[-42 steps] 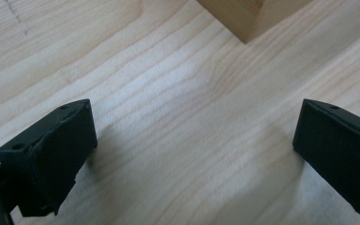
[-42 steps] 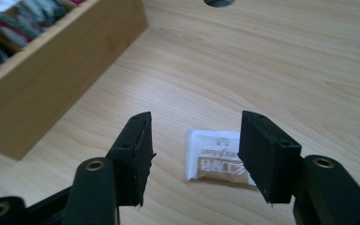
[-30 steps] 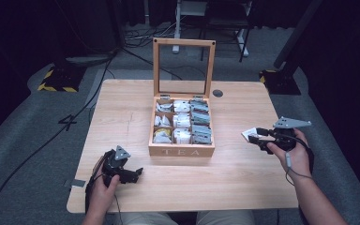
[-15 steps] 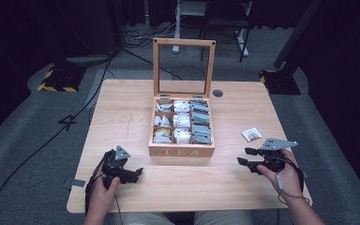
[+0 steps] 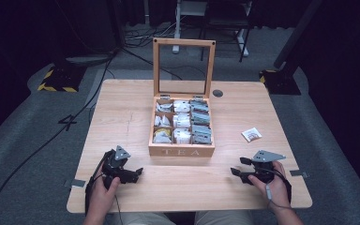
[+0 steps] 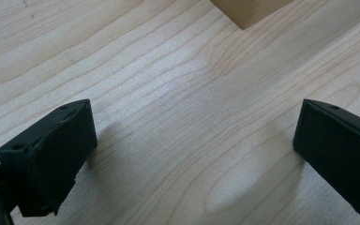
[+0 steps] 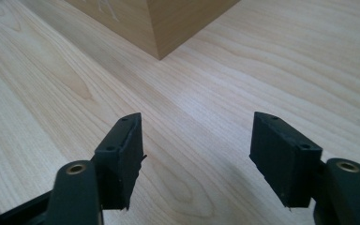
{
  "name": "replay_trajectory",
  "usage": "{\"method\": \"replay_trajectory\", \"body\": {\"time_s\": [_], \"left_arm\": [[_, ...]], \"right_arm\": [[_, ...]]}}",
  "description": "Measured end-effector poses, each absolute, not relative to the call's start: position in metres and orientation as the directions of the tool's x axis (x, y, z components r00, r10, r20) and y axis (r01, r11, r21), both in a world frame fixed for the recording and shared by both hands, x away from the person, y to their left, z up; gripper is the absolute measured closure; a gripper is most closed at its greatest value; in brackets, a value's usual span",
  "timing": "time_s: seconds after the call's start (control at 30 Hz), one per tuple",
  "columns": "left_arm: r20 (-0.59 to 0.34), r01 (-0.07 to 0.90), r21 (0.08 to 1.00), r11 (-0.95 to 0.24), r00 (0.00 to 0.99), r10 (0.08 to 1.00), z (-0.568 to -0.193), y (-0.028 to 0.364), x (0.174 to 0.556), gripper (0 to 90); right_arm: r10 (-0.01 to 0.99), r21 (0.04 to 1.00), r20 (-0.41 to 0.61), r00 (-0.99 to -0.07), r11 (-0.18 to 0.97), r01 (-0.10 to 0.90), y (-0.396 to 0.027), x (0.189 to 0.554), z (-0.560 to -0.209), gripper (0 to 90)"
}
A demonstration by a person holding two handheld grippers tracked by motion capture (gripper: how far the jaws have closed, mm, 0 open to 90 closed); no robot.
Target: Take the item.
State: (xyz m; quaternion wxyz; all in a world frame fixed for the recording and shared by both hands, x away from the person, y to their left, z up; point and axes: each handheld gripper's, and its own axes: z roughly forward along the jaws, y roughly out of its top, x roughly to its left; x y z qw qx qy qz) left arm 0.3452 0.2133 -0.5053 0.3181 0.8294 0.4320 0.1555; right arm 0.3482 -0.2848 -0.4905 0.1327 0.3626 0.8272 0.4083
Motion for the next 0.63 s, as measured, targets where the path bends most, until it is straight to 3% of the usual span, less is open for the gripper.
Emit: {"method": "replay_trajectory", "body": {"time_s": [0.27, 0.37, 0.63], "left_arm": [[-0.016, 0.619, 0.660, -0.425, 0.578, 0.816, -0.505, 0.213, 0.345, 0.4], [-0.016, 0.619, 0.660, -0.425, 0.578, 0.816, -0.505, 0.213, 0.345, 0.4], [-0.017, 0.619, 0.660, -0.425, 0.578, 0.816, -0.505, 0.213, 0.345, 0.3]], "right_arm": [[0.709, 0.743, 0.020, -0.705, 0.462, 0.485, -0.277, 0.347, -0.502, 29.3], [0.729, 0.735, -0.006, -0.685, 0.468, 0.491, -0.275, 0.348, -0.504, 13.9], [0.732, 0.731, -0.002, -0.681, 0.466, 0.499, -0.275, 0.349, -0.505, 13.1]]}}
